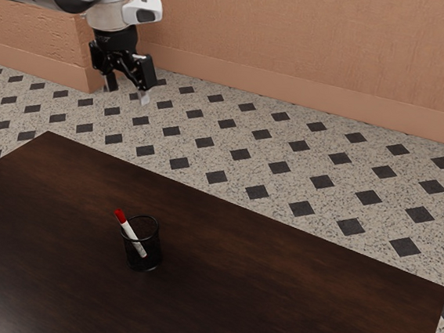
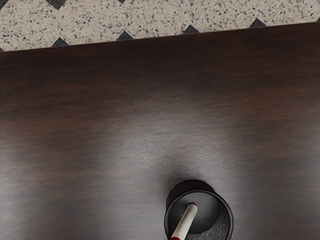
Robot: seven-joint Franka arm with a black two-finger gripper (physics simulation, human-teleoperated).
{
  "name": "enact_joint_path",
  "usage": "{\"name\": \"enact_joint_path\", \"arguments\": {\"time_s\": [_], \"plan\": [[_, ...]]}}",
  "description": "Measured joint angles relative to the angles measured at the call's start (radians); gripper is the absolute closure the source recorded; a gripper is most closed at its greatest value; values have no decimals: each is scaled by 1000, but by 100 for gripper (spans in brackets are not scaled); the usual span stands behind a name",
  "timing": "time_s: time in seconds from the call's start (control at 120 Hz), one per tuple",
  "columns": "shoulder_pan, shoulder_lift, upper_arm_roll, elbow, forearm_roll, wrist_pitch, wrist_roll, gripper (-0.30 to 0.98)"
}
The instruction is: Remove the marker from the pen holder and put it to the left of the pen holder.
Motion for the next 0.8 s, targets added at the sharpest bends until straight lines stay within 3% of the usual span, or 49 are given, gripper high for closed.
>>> {"name": "enact_joint_path", "arguments": {"time_s": [0.3, 0.617, 0.8], "plan": [[-1, 12, -5, -25, -12, 8, 18, 0], [-11, -87, -5, -380, -70, 156, 27, 0], [17, -72, 1, -502, -156, 287, 32, 0]]}}
